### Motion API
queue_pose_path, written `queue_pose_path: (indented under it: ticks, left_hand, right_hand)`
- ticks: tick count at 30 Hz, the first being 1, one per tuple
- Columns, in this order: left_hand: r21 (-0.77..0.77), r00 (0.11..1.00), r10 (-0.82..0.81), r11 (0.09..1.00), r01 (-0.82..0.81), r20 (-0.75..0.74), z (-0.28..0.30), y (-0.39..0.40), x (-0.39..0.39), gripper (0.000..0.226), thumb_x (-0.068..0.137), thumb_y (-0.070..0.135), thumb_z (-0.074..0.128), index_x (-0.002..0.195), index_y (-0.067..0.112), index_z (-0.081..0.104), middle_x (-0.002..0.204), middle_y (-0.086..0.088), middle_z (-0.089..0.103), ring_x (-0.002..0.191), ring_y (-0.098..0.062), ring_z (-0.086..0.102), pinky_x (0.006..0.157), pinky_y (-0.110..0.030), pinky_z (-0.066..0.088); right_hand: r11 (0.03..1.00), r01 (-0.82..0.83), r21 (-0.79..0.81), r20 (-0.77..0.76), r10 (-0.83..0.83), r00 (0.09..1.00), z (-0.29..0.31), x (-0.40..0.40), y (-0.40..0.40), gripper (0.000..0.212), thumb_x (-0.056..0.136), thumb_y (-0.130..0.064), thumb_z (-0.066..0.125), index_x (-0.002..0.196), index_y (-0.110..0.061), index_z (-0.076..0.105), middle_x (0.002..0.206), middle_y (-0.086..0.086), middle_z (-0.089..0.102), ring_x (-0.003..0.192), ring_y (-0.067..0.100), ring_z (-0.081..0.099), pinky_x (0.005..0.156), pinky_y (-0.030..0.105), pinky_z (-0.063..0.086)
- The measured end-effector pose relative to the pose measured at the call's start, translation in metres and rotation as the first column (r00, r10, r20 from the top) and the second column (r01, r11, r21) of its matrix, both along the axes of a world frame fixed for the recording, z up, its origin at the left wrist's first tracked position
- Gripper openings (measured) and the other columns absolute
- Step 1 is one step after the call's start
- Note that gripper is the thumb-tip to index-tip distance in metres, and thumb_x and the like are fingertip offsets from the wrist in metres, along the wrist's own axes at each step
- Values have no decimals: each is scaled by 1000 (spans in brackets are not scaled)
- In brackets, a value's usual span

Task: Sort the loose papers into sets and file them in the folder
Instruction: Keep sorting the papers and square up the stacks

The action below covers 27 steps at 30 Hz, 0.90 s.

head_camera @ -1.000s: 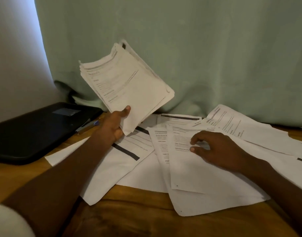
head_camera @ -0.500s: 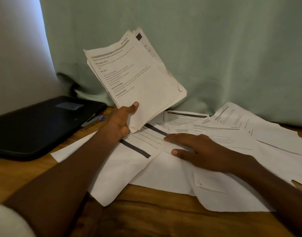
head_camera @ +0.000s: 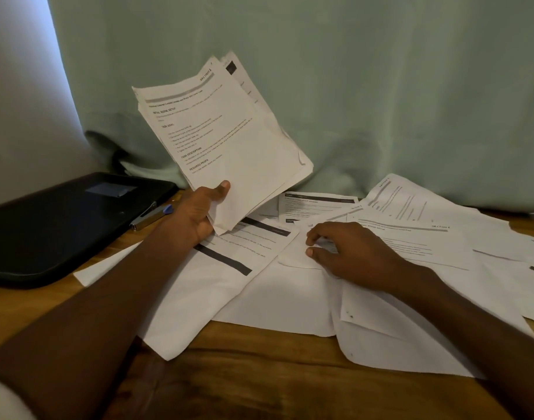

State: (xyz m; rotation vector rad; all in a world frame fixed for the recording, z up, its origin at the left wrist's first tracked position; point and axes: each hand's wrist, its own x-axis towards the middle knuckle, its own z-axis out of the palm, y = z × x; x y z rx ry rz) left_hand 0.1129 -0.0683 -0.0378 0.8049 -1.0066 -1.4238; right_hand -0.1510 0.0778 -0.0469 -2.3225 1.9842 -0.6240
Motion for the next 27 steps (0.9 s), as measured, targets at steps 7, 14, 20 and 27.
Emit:
queue_pose_path:
  ticks: [7, 14, 20, 27]
  left_hand:
    - [-31, 1000, 1, 1000, -1, -9, 0, -1, -3, 30, 94, 11, 72, 119, 23, 63, 131, -11, 67, 106, -29, 66, 82, -45, 57]
    - [-26, 1000, 2, 1000, -2, 3, 0, -4, -1, 30, 93, 12, 72, 121, 22, 63, 132, -14, 66, 115, -35, 63, 88, -52, 56]
    - [-37, 1000, 10, 999, -9, 15, -1, -6, 2, 37, 93, 13, 73, 127, 22, 61, 131, -13, 66, 115, -35, 63, 91, -54, 55]
    - [-18, 1000, 1, 1000, -1, -12, 0, -5, 9, 41, 91, 14, 75, 129, 24, 63, 130, -12, 68, 117, -35, 64, 88, -56, 56]
  right_hand:
    - [994, 35, 101, -34, -32, 999, 2, 6, 7, 65, 93, -74, 41, 147, -36, 45, 155, -14, 43, 140, 12, 42, 116, 46, 34]
    - [974, 102, 203, -57, -92, 994, 1, 24, 9, 103, 70, -98, 37, 154, -40, 30, 164, -11, 27, 151, 19, 25, 120, 61, 19]
    - [957, 170, 236, 120, -202, 972, -3, 25, 1, 100, 64, -92, 59, 148, -42, 41, 163, -14, 28, 150, 16, 26, 121, 57, 17]
    - [949, 311, -51, 339, -276, 899, 7, 14, 3, 32, 88, -46, 73, 112, -24, 77, 100, -7, 75, 78, 6, 65, 68, 26, 48]
